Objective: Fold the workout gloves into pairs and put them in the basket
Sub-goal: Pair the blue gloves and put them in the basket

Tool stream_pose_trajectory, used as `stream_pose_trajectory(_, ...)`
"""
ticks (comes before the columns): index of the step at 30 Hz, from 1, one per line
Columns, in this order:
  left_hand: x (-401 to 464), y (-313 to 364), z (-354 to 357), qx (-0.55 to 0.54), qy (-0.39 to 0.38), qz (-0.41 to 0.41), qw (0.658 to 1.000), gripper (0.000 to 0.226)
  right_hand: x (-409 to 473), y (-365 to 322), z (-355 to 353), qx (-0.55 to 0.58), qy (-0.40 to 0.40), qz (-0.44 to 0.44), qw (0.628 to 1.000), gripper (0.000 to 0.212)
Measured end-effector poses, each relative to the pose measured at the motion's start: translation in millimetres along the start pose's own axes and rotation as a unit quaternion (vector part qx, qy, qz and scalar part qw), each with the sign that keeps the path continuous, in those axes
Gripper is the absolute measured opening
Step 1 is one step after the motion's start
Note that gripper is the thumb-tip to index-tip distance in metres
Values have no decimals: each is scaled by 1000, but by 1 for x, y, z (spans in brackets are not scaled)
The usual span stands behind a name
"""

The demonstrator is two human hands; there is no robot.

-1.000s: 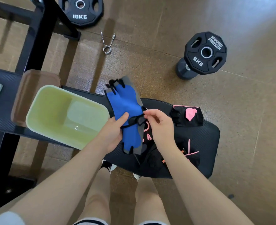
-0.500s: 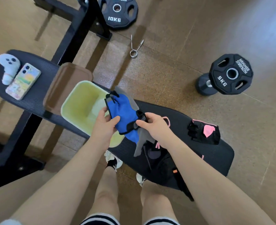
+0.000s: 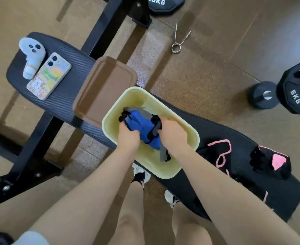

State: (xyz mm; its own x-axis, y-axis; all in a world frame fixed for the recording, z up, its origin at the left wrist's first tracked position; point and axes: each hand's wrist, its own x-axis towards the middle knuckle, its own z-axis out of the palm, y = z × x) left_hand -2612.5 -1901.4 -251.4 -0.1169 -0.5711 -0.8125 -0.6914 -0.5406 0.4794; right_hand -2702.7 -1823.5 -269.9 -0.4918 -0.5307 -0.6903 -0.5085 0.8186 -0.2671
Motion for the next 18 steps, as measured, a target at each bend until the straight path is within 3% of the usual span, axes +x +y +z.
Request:
stream_pose_trajectory(4, 5, 5, 2, 97, 0, -14, 995, 50, -8, 0, 16, -70, 19, -9, 997, 47)
stream_pose_trajectory(6, 3, 4, 3, 170, -71, 40, 982, 49, -17, 3, 17, -55, -28, -33, 998, 50)
stream_pose_trajectory(9, 12, 2, 12, 341, -188, 91, 916, 54, -18, 8, 21, -84, -172, -83, 978, 59)
stream_pose_trajectory(14, 57, -5, 24, 573, -196, 104, 789, 71, 0, 19, 32, -225, -243, -76, 940, 63)
stream_pose_trajectory(18, 63, -6, 25, 612, -189, 104, 761, 78, 0, 24, 32, -206, -230, -80, 948, 57)
